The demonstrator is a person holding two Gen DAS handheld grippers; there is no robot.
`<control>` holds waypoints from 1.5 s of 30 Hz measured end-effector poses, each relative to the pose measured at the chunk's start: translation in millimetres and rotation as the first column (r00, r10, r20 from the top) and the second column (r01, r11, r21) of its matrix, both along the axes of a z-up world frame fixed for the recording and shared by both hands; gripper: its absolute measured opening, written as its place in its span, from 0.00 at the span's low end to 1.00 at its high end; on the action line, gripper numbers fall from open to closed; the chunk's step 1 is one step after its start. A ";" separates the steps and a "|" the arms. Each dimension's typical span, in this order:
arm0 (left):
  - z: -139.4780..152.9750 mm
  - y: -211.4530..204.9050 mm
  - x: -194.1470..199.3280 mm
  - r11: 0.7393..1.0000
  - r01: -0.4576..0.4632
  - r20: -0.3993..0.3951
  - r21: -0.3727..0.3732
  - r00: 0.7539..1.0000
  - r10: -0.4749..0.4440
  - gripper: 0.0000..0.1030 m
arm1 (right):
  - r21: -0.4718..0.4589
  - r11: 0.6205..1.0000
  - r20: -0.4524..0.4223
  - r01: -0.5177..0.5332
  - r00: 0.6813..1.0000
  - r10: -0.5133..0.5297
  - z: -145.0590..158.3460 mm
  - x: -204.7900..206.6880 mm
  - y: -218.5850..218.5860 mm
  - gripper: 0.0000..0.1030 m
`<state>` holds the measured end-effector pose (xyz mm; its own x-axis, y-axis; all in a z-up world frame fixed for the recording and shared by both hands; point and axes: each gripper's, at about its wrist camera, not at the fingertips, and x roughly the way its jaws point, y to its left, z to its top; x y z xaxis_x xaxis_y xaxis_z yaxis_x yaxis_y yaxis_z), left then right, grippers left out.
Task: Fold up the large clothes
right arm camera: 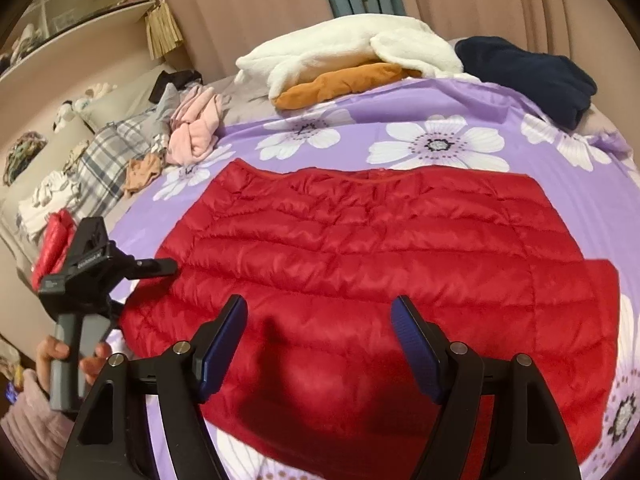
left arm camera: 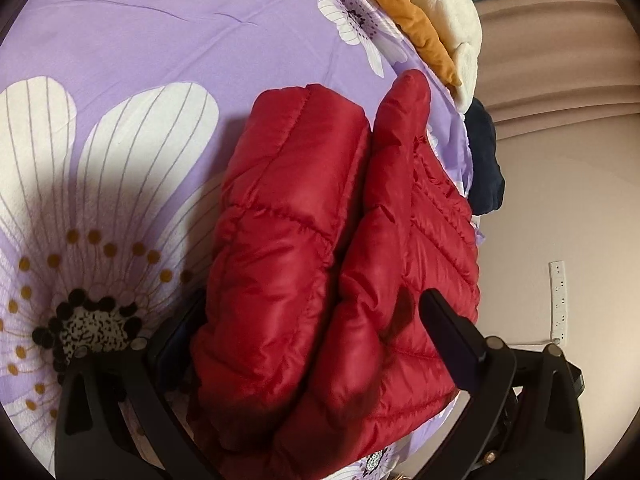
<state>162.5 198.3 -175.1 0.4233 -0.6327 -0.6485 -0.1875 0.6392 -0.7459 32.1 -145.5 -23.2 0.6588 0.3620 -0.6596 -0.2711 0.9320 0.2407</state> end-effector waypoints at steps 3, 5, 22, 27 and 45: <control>0.4 -2.2 2.1 1.000 0.004 -0.005 0.013 1.000 -0.004 0.98 | -0.013 1.000 0.014 -0.002 1.000 0.002 0.6 3.4 5.1 0.73; 1.0 -3.8 2.4 1.000 0.006 -0.005 0.024 1.000 -0.006 0.98 | -0.014 1.000 0.010 -0.001 1.000 0.001 -0.2 7.6 5.1 0.71; 6.6 -21.7 2.4 0.991 0.033 0.006 0.128 0.999 -0.034 0.98 | -0.018 1.000 -0.053 0.006 0.999 -0.007 -16.5 21.1 1.3 0.71; 7.0 -24.8 2.5 0.988 0.041 0.007 0.152 0.999 -0.042 0.98 | -0.030 1.000 -0.056 0.002 0.998 -0.004 -19.8 21.0 2.2 0.71; 38.8 -47.0 -6.9 0.955 0.056 0.073 0.293 0.994 -0.081 0.90 | -0.064 0.998 -0.071 0.000 0.997 -0.005 -31.2 24.4 3.1 0.71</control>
<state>155.6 151.3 -136.3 0.4457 -0.4523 -0.7725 -0.0807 0.8392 -0.5379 56.4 -142.4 -54.5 0.6103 0.3163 -0.7263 -0.2533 0.9466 0.1994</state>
